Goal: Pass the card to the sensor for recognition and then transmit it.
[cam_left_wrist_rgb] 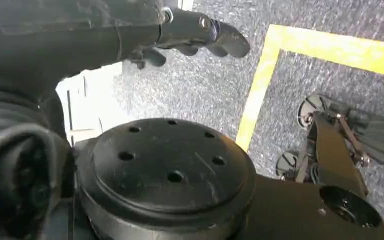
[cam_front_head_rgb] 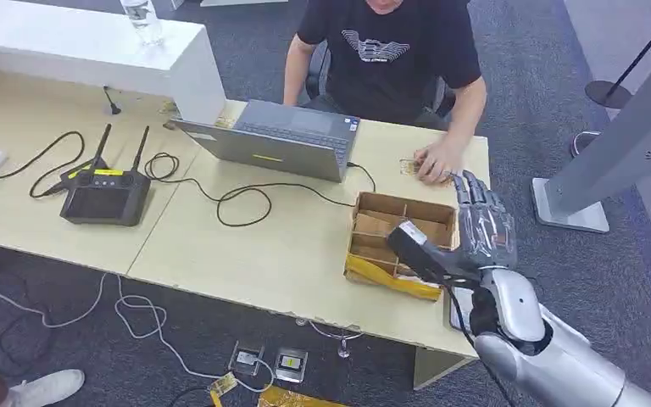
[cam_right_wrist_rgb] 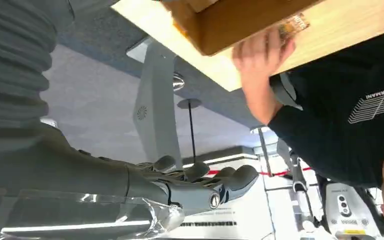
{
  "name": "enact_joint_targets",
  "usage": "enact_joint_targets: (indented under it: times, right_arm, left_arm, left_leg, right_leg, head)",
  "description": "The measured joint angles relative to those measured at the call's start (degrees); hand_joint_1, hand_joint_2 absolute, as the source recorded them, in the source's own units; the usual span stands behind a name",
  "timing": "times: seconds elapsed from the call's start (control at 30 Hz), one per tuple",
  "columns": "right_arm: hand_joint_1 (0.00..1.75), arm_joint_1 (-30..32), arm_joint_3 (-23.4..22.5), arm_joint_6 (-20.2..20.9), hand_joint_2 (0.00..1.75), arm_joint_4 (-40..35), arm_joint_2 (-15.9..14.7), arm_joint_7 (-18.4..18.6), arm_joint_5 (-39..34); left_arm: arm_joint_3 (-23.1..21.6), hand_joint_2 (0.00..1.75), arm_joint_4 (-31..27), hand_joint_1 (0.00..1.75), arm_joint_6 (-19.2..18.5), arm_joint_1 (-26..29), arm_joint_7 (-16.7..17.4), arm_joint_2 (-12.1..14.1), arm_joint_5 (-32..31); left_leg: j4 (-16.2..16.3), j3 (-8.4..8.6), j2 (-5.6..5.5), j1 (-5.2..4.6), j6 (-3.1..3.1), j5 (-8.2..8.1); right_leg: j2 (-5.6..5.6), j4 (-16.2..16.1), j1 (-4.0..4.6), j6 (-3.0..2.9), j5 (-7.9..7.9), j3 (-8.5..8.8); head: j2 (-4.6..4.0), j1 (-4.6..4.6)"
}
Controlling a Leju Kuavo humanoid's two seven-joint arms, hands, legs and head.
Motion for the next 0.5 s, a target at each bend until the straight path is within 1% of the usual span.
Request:
enact_joint_targets:
  times: [0.1,0.2,0.27,0.37,0.5]
  right_arm:
    - [0.0,3.9,-2.3,4.9,1.75,-4.7,-2.7,0.2,2.8]
    - [0.0,9.1,-5.7,8.0,1.75,-9.2,-4.3,0.2,7.4]
    - [0.0,12.4,-8.6,8.7,1.75,-12.2,-5.3,0.2,9.1]
    - [0.0,14.1,-10.7,9.1,1.75,-15.2,-6.3,0.2,10.0]
    - [0.0,18.5,-14.2,9.3,1.75,-19.5,-7.7,0.2,10.5]
  left_arm:
    - [0.0,0.0,0.0,0.0,0.0,0.0,0.2,0.0,0.0]
    - [0.0,0.0,0.0,0.0,0.0,0.0,0.9,0.1,0.0]
    - [0.0,0.0,0.0,0.0,0.1,0.0,1.3,0.1,0.2]
    - [0.0,0.0,0.0,0.0,0.2,0.0,1.5,0.1,0.5]
    - [0.0,0.0,0.0,0.0,0.5,0.0,1.9,0.1,0.5]
  left_leg:
    - [0.0,0.01,-0.01,0.0,0.0,0.0]
    - [0.0,0.0,-0.01,0.02,-0.01,-0.01]
    - [0.0,-0.04,-0.01,0.01,-0.01,-0.02]
    - [0.0,0.02,0.1,0.02,-0.02,-0.02]
    - [0.0,-0.05,0.01,0.0,-0.01,-0.01]
  right_leg:
    - [-0.01,0.0,0.0,0.0,0.0,0.0]
    - [-0.02,0.0,0.01,0.0,0.0,0.0]
    - [-0.04,0.0,0.01,0.0,0.0,-0.01]
    - [0.02,0.0,0.01,0.0,0.0,-0.01]
    - [-0.07,0.0,0.0,0.01,0.01,0.01]
  head:
    - [0.0,0.0]
    - [0.0,-0.02]
    - [0.0,0.02]
    - [0.0,-0.04]
    - [0.0,0.0]
